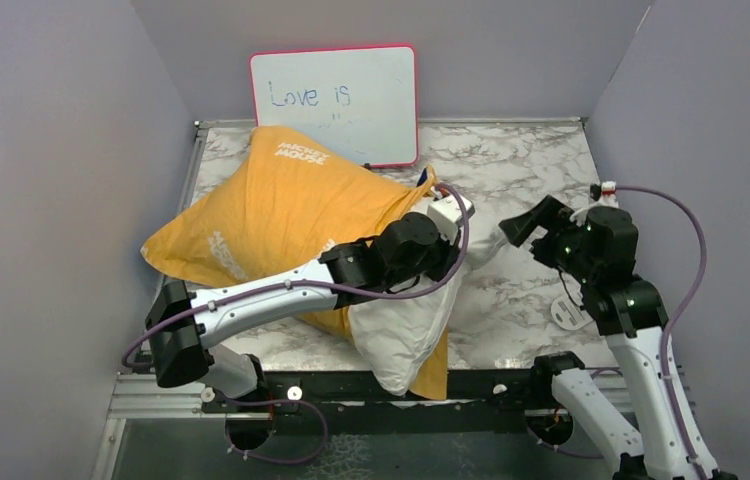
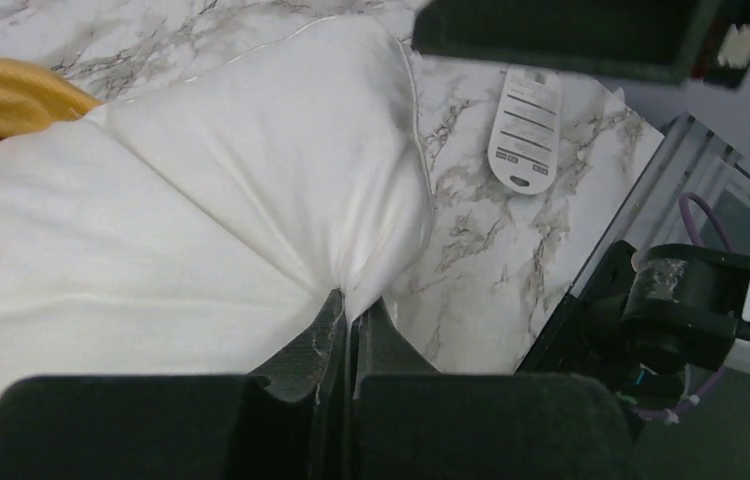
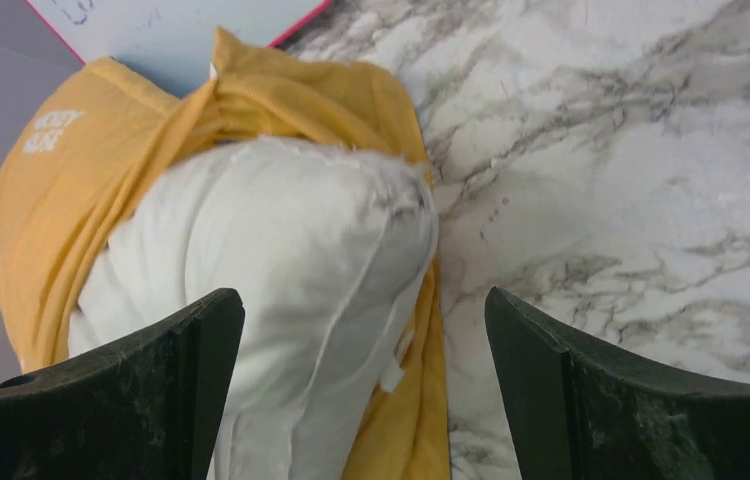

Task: Remove the pillowcase from the pillow
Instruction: Remove the pillow from the pillowcase.

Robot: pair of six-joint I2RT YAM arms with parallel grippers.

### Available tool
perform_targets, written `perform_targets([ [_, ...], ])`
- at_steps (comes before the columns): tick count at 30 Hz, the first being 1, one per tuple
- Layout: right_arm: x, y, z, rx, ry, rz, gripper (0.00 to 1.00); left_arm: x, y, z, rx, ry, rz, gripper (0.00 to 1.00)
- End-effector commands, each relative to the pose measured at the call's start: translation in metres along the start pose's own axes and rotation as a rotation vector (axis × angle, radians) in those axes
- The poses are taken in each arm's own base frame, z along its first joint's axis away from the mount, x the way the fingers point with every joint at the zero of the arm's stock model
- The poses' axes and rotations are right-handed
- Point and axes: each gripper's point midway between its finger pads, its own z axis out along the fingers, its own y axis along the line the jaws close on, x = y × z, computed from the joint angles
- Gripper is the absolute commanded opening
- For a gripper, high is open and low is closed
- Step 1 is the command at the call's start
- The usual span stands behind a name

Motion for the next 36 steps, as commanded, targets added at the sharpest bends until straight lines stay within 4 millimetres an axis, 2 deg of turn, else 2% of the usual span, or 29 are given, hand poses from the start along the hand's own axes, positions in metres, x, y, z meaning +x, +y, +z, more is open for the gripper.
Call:
perform_targets([
  [1, 0.046, -0.002, -0.008, -0.072, 0.118, 0.106, 0.95, -0.061, -0.037, 0.006, 0.155, -0.162, -0.018, 0.03],
  [3, 0.061, 0.005, -0.002, -0.139, 0.176, 0.131, 0.95, -0.055, -0.046, 0.008, 0.202, -0.123, 0.005, 0.28],
  [5, 0.077, 0.008, 0.005, -0.169, 0.244, 0.169, 0.95, -0.047, -0.044, 0.006, 0.199, -0.085, 0.019, 0.48],
  [7, 0.086, 0.011, 0.013, -0.197, 0.288, 0.197, 0.95, -0.041, -0.039, -0.003, 0.182, -0.067, 0.023, 0.60],
  [9, 0.093, 0.014, 0.019, -0.221, 0.315, 0.217, 0.95, -0.038, -0.030, -0.017, 0.154, -0.057, 0.025, 0.68],
  [12, 0.101, 0.017, 0.025, -0.254, 0.354, 0.232, 0.95, -0.032, -0.015, -0.042, 0.097, -0.037, 0.025, 0.74],
  [14, 0.106, 0.011, 0.028, -0.221, 0.376, 0.250, 0.95, -0.026, 0.000, -0.056, 0.031, -0.024, 0.018, 0.78],
  [16, 0.107, -0.003, 0.030, -0.126, 0.370, 0.257, 0.95, -0.019, 0.017, -0.070, -0.039, -0.010, 0.021, 0.83],
  [17, 0.100, -0.008, 0.028, -0.077, 0.349, 0.241, 0.95, -0.015, 0.025, -0.076, -0.080, -0.003, 0.024, 0.85],
  [20, 0.079, -0.048, 0.007, 0.200, 0.251, 0.205, 0.98, 0.003, 0.054, -0.093, -0.216, 0.059, 0.034, 0.86],
  [22, 0.071, -0.063, -0.006, 0.264, 0.192, 0.157, 1.00, 0.017, 0.065, -0.100, -0.264, 0.096, 0.033, 0.89],
  [23, 0.073, -0.063, -0.008, 0.244, 0.189, 0.137, 1.00, 0.025, 0.067, -0.101, -0.273, 0.113, 0.032, 0.90],
  [24, 0.081, -0.058, -0.007, 0.194, 0.213, 0.120, 1.00, 0.031, 0.069, -0.101, -0.276, 0.122, 0.024, 0.90],
  [26, 0.108, -0.040, -0.001, 0.038, 0.324, 0.121, 1.00, 0.044, 0.069, -0.096, -0.270, 0.146, 0.018, 0.90],
  [30, 0.178, -0.005, 0.003, -0.279, 0.629, 0.312, 0.97, 0.058, 0.063, -0.082, -0.252, 0.190, -0.004, 0.92],
  [32, 0.194, 0.003, 0.007, -0.394, 0.681, 0.405, 0.89, 0.065, 0.059, -0.074, -0.232, 0.214, -0.005, 0.92],
  [33, 0.193, 0.007, 0.011, -0.437, 0.668, 0.414, 0.75, 0.069, 0.059, -0.071, -0.229, 0.231, -0.001, 0.92],
  [34, 0.187, 0.009, 0.016, -0.459, 0.639, 0.398, 0.60, 0.074, 0.060, -0.068, -0.234, 0.249, 0.003, 0.90],
  [36, 0.167, 0.009, 0.032, -0.401, 0.556, 0.323, 0.44, 0.081, 0.060, -0.065, -0.239, 0.272, 0.003, 0.83],
])
